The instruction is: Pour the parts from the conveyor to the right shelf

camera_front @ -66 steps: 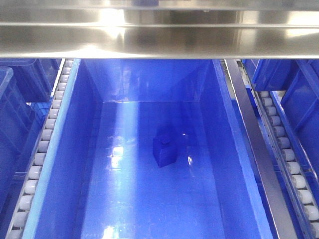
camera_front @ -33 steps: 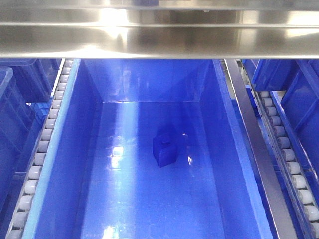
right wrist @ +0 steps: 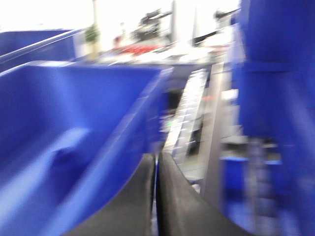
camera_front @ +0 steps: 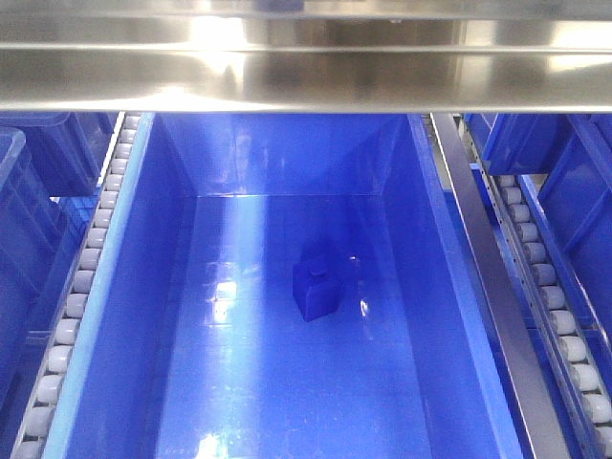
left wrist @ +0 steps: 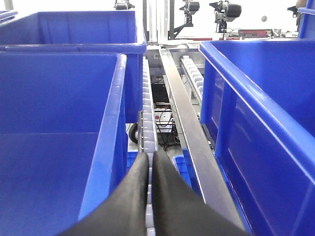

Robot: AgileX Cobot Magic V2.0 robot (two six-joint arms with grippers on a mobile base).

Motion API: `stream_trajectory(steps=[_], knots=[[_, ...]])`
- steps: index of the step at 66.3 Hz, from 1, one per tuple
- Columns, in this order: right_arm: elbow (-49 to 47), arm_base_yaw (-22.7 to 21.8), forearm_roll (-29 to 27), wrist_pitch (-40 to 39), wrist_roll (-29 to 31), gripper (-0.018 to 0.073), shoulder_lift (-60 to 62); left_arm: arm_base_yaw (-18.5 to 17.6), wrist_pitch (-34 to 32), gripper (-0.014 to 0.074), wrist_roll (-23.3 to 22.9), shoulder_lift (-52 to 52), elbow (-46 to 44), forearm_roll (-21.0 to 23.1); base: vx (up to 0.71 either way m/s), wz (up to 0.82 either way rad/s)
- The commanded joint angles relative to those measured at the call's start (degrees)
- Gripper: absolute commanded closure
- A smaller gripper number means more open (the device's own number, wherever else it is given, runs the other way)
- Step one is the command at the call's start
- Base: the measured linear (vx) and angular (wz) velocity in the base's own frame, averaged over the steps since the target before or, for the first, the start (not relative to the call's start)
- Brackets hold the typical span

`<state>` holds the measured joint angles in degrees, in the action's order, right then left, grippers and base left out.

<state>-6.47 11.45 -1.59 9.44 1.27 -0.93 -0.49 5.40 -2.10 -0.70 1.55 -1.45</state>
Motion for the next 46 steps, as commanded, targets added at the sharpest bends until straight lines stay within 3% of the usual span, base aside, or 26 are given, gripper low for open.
stream_trajectory(steps=[1, 8, 23, 46], knots=[[0.1, -6.1, 0.0, -6.8, -1.3, 0.0568, -0.6, -0.3, -4.1, 0.0603, -0.4, -0.7, -1.1, 0.4, 0.0, 0.0], [1.2, -11.8, 1.2, -6.5, -2.1, 0.0568, -0.6, -0.3, -4.1, 0.0603, -0.4, -0.7, -1.1, 0.4, 0.0, 0.0], [3.2, -18.5, 2.3, -5.9, -2.1, 0.0568, 2.4, -0.3, -4.1, 0.0603, -0.4, -0.7, -1.1, 0.4, 0.0, 0.0], [8.6, -19.0, 8.6, -12.3, -5.0, 0.0568, 2.2, -0.3, -4.1, 0.0603, -0.4, -0.7, -1.1, 0.4, 0.0, 0.0]])
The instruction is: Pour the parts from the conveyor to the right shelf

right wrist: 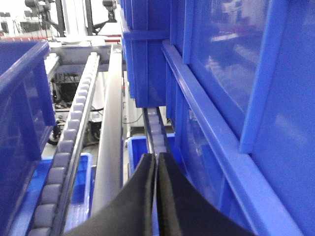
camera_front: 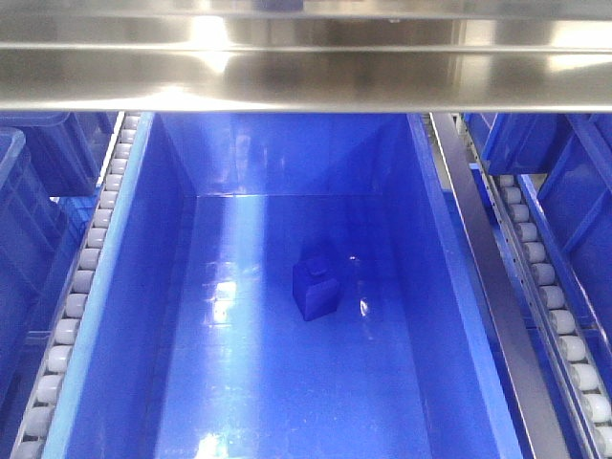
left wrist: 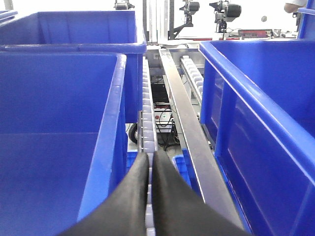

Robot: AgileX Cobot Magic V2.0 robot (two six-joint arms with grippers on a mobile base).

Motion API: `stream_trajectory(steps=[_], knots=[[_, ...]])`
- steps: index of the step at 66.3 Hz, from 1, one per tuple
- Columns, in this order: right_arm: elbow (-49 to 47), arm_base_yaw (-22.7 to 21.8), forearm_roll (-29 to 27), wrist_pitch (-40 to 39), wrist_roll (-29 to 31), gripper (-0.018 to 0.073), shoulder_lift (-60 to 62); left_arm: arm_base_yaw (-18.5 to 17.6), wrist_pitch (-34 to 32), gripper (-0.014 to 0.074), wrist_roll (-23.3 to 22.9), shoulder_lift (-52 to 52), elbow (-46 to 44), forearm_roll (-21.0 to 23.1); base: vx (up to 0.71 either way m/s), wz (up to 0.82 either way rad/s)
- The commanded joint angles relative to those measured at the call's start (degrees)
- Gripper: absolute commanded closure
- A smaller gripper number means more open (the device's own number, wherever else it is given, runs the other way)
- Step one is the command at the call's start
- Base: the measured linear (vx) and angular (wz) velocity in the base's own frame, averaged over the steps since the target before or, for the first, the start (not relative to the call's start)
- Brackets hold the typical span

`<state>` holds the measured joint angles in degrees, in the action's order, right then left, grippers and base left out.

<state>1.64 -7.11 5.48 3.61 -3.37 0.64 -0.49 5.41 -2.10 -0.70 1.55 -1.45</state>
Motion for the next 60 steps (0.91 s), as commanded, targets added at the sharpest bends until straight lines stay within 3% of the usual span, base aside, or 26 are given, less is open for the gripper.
stream_trajectory(steps=[1, 14, 26, 60], knots=[[0.5, -0.4, 1.5, -6.5, -0.4, 0.0568, 0.7, -0.3, -4.1, 0.0603, -0.4, -0.7, -1.1, 0.4, 0.0, 0.0], [0.5, -0.2, 1.4, -6.8, -0.5, 0.0568, 0.7, -0.3, -4.1, 0.0603, -0.4, -0.7, -1.1, 0.4, 0.0, 0.0], [0.5, 3.8, 1.9, -6.8, 1.0, 0.0568, 0.7, -0.3, -4.1, 0.0603, -0.4, -0.7, -1.1, 0.4, 0.0, 0.0], [0.5, 4.2, 0.8, -6.8, 1.4, 0.0568, 0.7, -0.3, -4.1, 0.0603, -0.4, -0.7, -1.1, 0.4, 0.0, 0.0]])
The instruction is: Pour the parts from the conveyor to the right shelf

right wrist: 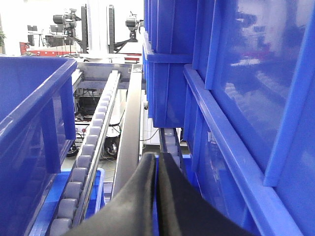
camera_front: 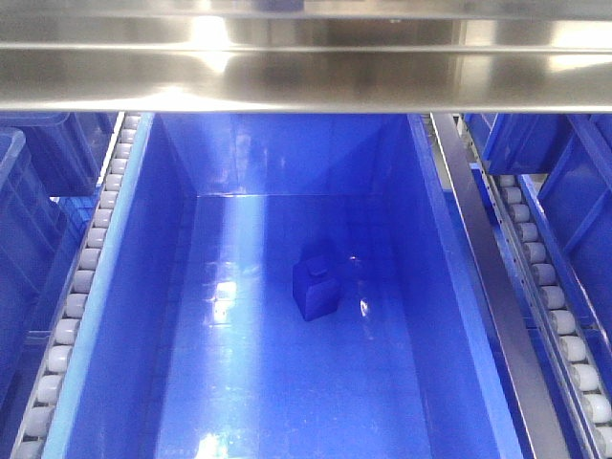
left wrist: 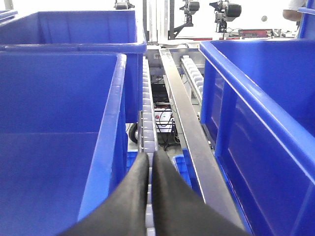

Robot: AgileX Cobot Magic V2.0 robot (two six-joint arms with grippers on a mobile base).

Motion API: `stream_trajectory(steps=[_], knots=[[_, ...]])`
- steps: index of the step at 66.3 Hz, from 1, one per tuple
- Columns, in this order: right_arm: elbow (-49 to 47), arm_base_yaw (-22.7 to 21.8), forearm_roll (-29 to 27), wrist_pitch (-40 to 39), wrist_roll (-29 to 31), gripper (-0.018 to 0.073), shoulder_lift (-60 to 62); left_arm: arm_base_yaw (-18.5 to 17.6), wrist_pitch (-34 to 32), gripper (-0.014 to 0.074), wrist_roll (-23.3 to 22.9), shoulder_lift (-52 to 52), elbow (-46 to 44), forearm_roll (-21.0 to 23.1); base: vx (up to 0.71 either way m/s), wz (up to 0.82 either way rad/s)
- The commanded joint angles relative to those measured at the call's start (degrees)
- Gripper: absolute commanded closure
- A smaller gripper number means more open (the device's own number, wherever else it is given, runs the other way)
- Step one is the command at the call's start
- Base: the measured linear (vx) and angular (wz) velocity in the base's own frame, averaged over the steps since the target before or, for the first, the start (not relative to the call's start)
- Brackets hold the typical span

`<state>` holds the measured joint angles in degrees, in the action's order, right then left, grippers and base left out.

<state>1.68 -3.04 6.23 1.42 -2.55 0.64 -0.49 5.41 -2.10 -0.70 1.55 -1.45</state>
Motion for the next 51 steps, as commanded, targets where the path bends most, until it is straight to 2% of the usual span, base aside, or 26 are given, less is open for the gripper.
stream_trajectory(steps=[1, 51], knots=[[0.4, 0.1, 0.1, -4.6, 0.6, 0.0568, 0.7, -0.3, -4.1, 0.0603, -0.4, -0.7, -1.1, 0.4, 0.0, 0.0], [0.4, 0.1, 0.1, -4.3, 0.6, 0.0568, 0.7, -0.3, -4.1, 0.0603, -0.4, -0.7, -1.1, 0.4, 0.0, 0.0]])
